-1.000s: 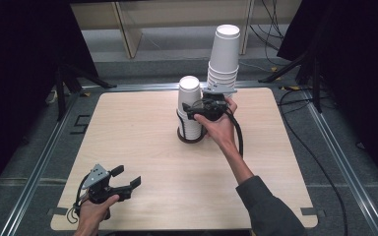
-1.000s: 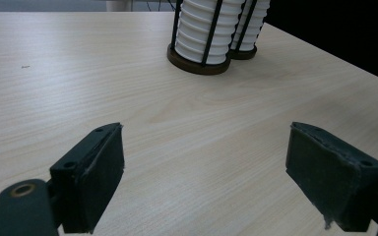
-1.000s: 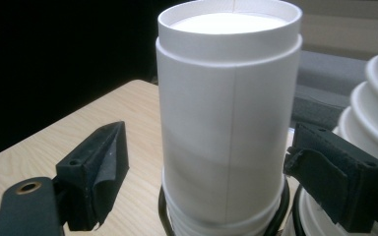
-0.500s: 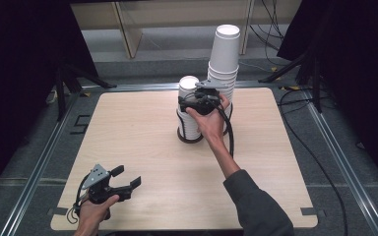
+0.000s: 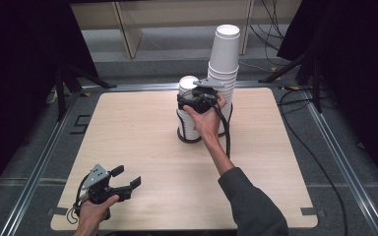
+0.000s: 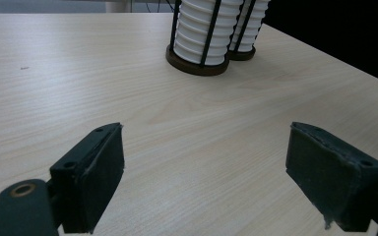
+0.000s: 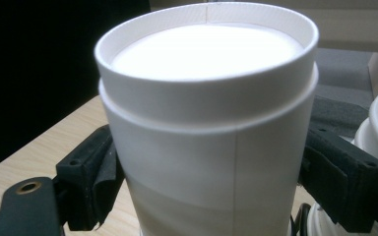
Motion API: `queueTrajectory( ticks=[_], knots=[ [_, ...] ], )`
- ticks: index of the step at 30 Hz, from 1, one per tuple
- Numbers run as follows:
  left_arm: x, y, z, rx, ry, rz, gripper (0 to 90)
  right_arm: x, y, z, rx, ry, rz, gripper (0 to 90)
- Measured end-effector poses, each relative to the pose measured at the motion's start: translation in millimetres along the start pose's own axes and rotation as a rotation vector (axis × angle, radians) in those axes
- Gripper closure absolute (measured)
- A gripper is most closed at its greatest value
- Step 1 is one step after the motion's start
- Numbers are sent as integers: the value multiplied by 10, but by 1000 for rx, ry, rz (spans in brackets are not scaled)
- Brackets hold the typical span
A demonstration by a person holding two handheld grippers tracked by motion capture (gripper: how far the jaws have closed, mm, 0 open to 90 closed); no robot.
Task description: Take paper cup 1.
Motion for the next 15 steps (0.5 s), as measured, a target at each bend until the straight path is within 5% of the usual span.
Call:
queueTrajectory(
  ticks=[15],
  knots=[
    [-3,-2,0,0,2,0,144,27,-39,-67,-16,9,15,190]
  ],
)
Point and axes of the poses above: each handheld gripper's, and its own axes: y roughly forward along the jaws, z roughly out of its underside, x roughly to its left, the point moved 4 cm from there along y, roughly forward along the jaws, and after that the axes turned 14 degrees about x, right-handed, at the moved point
